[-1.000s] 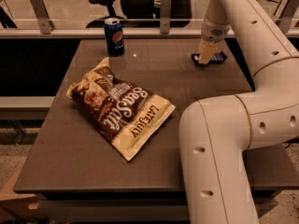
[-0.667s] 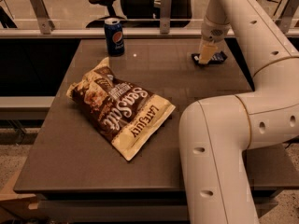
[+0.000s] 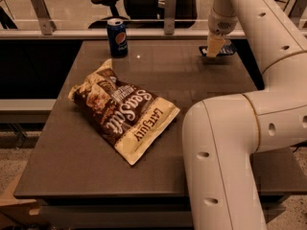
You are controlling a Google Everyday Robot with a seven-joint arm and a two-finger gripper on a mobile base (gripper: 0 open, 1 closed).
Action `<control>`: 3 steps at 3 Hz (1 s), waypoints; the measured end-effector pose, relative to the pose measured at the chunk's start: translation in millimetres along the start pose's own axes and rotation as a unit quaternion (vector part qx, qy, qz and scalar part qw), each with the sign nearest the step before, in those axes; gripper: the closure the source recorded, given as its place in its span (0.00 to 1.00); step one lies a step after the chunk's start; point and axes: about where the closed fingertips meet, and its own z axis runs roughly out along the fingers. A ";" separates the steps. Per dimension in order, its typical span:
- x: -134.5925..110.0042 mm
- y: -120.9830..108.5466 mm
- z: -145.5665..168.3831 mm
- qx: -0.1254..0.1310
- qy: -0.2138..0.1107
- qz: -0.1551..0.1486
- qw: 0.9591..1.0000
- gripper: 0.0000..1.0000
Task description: Move rxbar blueberry near brown chip bag
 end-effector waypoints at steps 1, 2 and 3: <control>1.3 -1.2 -16.8 0.011 0.019 0.005 1.000 1.00; -0.9 -1.0 -34.1 0.021 0.030 0.006 0.999 1.00; -8.7 1.2 -55.0 0.033 0.039 0.000 0.999 1.00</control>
Offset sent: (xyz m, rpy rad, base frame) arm -0.0631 0.0103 0.0408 -0.0986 -0.0073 -0.0452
